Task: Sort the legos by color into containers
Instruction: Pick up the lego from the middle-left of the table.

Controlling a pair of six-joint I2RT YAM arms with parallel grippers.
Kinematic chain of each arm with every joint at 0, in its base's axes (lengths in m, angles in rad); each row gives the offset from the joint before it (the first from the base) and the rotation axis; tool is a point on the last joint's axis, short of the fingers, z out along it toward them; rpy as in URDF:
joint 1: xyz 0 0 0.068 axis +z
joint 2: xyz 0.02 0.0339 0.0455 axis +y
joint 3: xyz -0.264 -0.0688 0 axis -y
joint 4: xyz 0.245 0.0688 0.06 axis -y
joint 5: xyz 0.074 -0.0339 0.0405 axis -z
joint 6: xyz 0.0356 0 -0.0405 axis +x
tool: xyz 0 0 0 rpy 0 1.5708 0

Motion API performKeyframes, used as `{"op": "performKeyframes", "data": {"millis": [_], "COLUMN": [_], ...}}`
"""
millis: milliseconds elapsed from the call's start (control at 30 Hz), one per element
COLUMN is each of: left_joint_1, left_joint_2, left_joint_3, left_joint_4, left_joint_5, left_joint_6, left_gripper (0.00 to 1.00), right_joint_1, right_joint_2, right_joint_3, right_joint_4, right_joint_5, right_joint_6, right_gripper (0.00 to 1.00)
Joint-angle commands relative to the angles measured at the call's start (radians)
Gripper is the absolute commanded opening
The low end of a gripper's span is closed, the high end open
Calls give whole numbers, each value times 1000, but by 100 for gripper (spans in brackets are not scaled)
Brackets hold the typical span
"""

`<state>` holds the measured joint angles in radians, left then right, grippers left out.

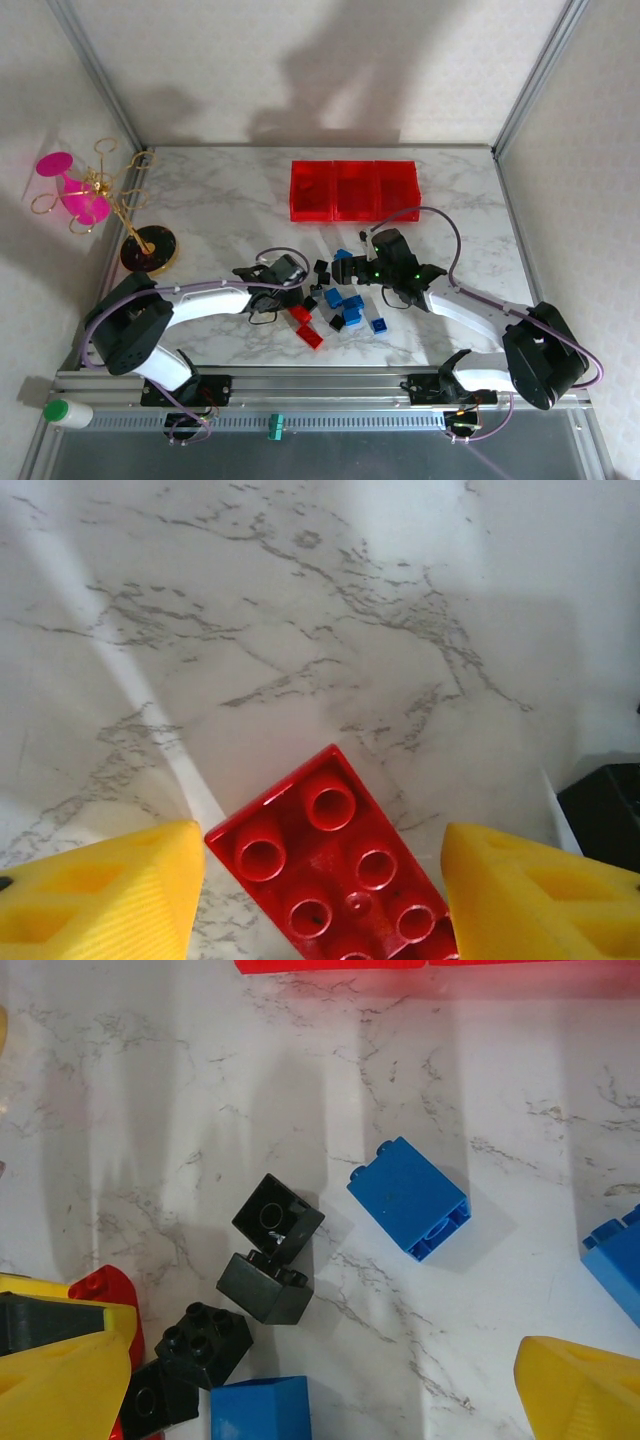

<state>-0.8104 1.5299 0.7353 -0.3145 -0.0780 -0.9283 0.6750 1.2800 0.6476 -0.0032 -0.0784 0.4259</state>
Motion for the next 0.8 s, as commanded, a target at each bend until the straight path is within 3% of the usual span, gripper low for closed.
{"op": "performKeyframes", "data": {"millis": [0, 567, 767], "left_joint_1": [-9, -12, -8], "left_joint_2": [41, 28, -19], "left_joint_3": [4, 28, 82], "left_joint_4": [35, 16, -41], "left_joint_5": [-29, -76, -133], "left_joint_6": [-37, -19, 23], "left_gripper": [59, 29, 24], "right_joint_1": [8, 9, -1], "right_joint_2": [6, 25, 21], "right_joint_3": [-7, 9, 21], "right_joint_4": [14, 29, 32], "right_joint_5": [22, 19, -1], "right_joint_6": [-8, -3, 37], "right_gripper": [99, 99, 99]}}
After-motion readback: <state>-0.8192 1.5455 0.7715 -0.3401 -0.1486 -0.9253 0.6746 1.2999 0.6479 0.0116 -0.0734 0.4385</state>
